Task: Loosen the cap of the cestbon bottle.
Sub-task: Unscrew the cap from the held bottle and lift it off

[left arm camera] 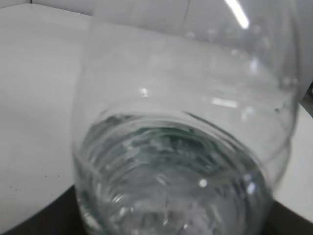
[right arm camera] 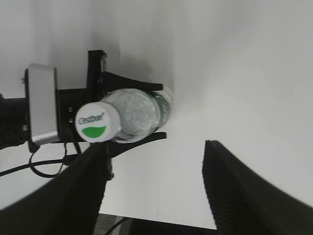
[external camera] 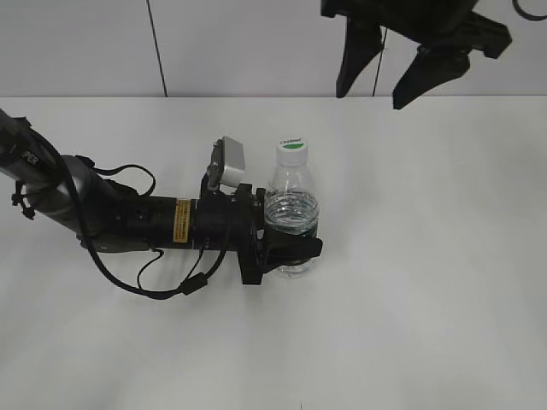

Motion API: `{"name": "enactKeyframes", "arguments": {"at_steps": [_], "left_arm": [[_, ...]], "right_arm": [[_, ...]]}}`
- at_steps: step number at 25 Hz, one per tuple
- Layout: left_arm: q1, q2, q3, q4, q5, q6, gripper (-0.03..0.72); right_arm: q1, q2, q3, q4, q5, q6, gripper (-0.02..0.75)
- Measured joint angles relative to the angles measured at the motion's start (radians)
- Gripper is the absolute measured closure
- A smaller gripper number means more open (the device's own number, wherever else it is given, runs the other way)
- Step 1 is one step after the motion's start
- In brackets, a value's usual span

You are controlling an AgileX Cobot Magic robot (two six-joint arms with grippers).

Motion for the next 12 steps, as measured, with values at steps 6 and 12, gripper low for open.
{"name": "enactKeyframes", "arguments": {"at_steps": [6, 12], "left_arm": [[0.000, 0.000, 0.000, 0.000, 0.000, 0.000, 0.270], [-0.003, 0.000, 0.000, 0.004, 0.002, 0.054, 0.270]], "right_arm": [[0.035, 0.082, -0.072, 0.059, 0.001, 0.013, 0.265], [0.036, 0.136, -0.092, 0.097, 0.001, 0.016, 0.265]]}}
